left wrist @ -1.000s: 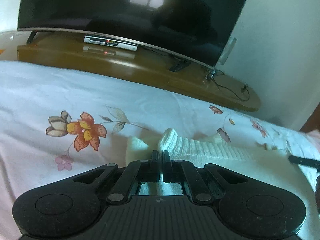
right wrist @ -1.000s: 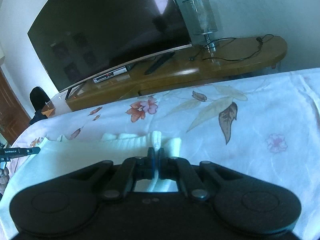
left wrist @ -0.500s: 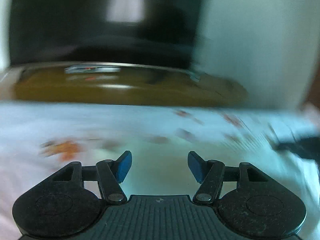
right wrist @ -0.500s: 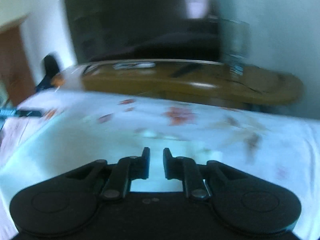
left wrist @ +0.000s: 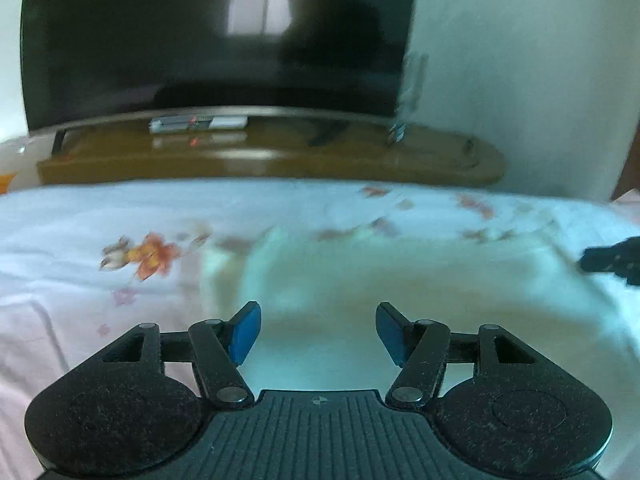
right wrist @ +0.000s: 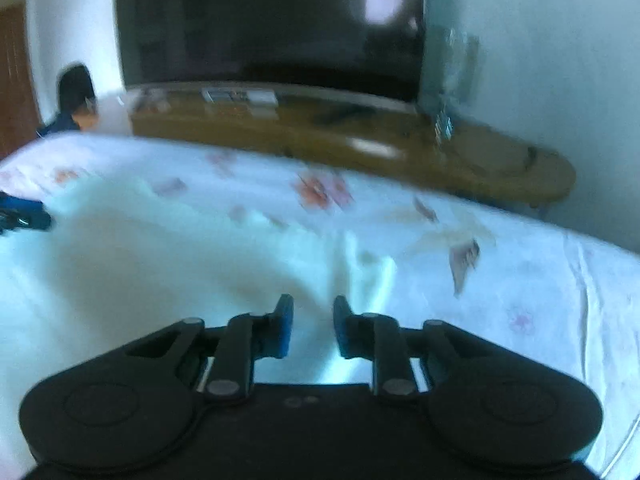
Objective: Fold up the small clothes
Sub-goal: 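Open both grippers and smooth the folded sweater flat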
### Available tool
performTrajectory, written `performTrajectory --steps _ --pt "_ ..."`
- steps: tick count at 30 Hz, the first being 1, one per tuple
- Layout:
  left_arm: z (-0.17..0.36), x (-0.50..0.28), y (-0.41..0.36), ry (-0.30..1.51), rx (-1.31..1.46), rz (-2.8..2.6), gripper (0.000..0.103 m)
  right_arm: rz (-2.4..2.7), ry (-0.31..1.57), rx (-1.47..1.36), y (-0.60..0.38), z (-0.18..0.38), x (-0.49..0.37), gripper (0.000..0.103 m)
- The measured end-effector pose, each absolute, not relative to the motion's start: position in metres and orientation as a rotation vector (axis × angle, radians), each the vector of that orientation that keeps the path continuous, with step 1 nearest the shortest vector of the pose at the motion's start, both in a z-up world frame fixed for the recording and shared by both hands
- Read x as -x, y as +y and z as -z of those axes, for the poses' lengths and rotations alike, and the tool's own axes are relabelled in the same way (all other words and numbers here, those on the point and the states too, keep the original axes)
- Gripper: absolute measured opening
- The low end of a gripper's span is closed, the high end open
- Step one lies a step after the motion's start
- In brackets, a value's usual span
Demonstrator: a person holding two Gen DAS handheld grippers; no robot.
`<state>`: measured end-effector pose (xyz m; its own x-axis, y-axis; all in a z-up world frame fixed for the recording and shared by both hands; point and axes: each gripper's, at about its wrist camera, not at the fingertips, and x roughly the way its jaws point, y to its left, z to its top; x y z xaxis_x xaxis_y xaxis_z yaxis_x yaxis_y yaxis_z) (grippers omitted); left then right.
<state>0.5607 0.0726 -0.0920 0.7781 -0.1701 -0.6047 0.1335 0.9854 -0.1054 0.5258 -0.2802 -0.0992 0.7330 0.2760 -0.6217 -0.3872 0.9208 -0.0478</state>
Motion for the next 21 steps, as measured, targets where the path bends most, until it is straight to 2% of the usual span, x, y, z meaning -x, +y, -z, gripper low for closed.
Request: performTrajectory --steps 5,6,8,13,16,21 --pt "0.104 -0.539 0.006 0.727 -0.057 0.309 0.063 -0.579 0.697 0.222 -0.205 0.107 -0.488 0.021" --pt "0.112 -0.536 0.005 0.743 -0.087 0.308 0.063 -0.571 0.714 0.261 -0.196 0.117 -0.485 0.021" --pt "0.117 -0.521 0.030 0.713 -0.034 0.294 0.063 -0.523 0.711 0.265 -0.204 0.128 -0.486 0.028" --pt "0.096 -0.476 0.078 0.700 0.069 0.183 0.063 -0.380 0.712 0.230 -0.246 0.113 -0.464 0.029" --pt "0.088 -0.454 0.059 0.669 0.146 0.278 0.063 -0.481 0.681 0.185 -0.229 0.102 -0.425 0.029" --pt "0.108 -0.435 0.009 0.730 0.005 0.287 0.063 -0.579 0.701 0.236 -0.172 0.118 -0.387 0.027"
